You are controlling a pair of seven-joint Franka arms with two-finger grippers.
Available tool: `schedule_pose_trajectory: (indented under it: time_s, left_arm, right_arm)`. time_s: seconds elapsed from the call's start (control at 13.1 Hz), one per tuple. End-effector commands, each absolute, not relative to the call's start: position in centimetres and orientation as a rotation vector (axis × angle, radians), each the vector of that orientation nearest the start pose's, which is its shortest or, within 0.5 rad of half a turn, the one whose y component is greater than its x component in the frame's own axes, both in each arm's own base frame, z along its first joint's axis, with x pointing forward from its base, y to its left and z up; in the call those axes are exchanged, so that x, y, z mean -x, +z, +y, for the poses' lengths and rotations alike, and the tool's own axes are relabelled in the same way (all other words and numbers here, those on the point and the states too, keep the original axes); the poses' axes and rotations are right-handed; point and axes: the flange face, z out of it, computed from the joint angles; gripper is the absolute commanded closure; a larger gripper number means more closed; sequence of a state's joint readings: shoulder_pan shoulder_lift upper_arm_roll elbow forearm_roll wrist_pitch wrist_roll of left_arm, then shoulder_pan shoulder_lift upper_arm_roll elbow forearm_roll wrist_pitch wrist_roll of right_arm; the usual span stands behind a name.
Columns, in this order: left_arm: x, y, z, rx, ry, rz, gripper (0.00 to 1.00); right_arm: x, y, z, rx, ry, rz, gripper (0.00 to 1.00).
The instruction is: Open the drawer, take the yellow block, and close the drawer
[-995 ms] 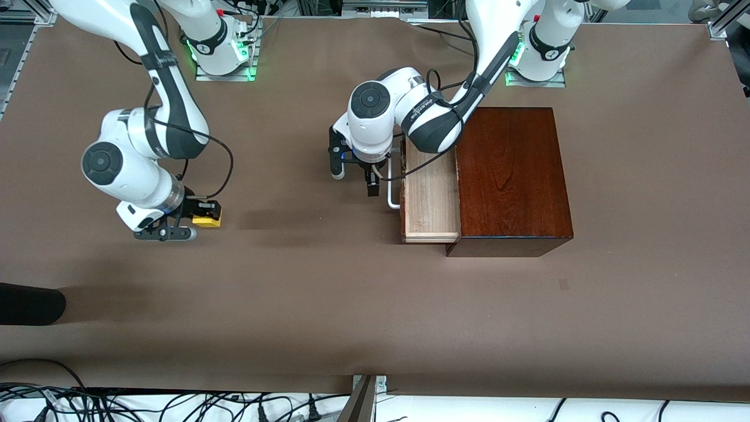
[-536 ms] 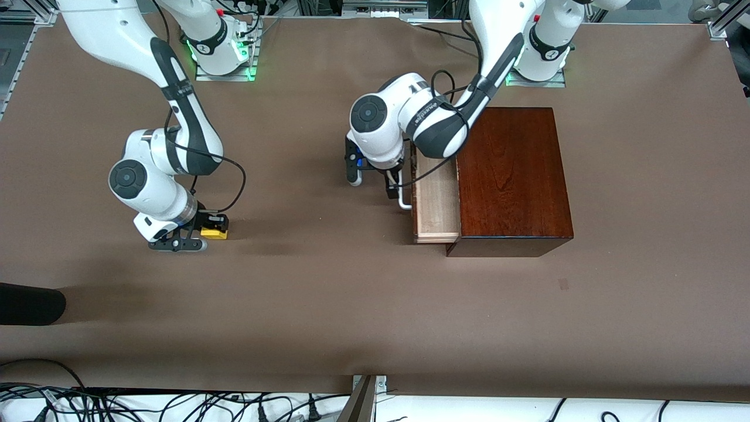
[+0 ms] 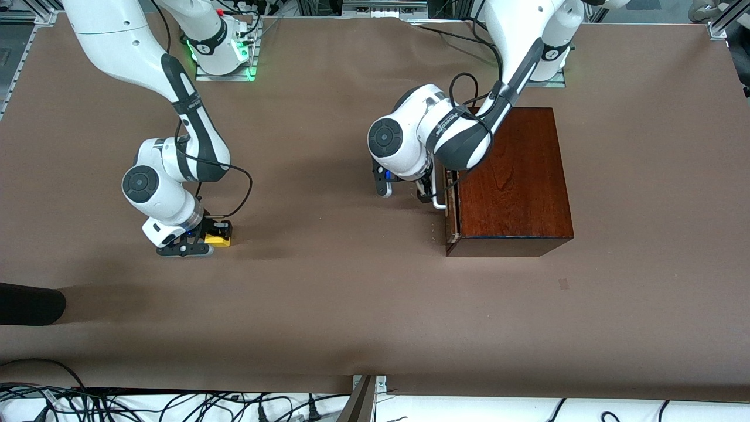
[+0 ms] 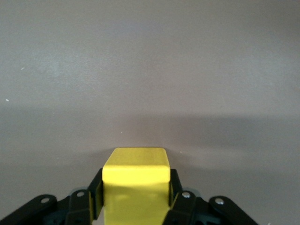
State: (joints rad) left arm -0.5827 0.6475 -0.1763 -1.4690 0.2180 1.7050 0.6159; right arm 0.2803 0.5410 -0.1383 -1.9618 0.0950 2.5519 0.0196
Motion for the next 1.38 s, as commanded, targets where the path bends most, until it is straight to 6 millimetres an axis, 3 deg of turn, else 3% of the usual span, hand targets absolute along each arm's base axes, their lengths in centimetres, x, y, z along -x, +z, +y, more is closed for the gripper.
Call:
schedule_pose_trajectory:
  time_s: [0.0,0.23,0.31,0.38,0.46,0.69,0.84,1.0,1.15,1.3]
  left_arm:
    - [-50.9,29.5,-41.9,2.186,0.62,1.927,0.0]
    - [-51.0,30.1,-41.8,2.158,0.614,1.919,0.0]
    - [-51.2,30.7,-42.0,2.162,0.596,1.92,0.0]
    - [-51.2,31.1,-42.4,2.164,0.58,1.923,0.0]
    - [-51.3,32.7,-42.9,2.185,0.534,1.916,0.0]
    - [-51.1,38.5,-42.8,2.401,0.415,1.726,0.0]
    - [-50.9,42.5,-41.4,2.626,0.408,1.46,0.0]
    - [-53.0,46.4,-37.3,2.732,0.418,1.248,0.0]
    - [-54.6,50.6,-31.3,2.806,0.439,1.026,0.0]
    - [-56.7,53.6,-25.8,2.879,0.382,0.895,0.0]
  right_arm:
    - [-61.6,20.0,8.9,3.152,-0.101,-0.217,1.0]
    - [-61.6,19.9,8.8,3.151,-0.098,-0.246,1.0]
    - [-61.6,19.9,8.8,3.15,-0.098,-0.244,0.88]
    - [-61.8,20.1,8.8,3.15,-0.105,-0.235,0.26]
    - [-61.9,20.6,8.9,3.148,-0.117,-0.242,0.0]
    - [-62.3,25.2,9.1,3.128,-0.165,-0.237,0.0]
    - [-62.1,30.3,9.3,3.114,-0.13,-0.251,0.0]
    - [-61.6,35.9,9.3,3.1,-0.082,-0.258,0.0]
    - [-60.9,41.4,9.2,3.085,-0.07,-0.279,0.0]
    - [-60.5,46.5,9.1,3.073,-0.025,-0.318,0.0]
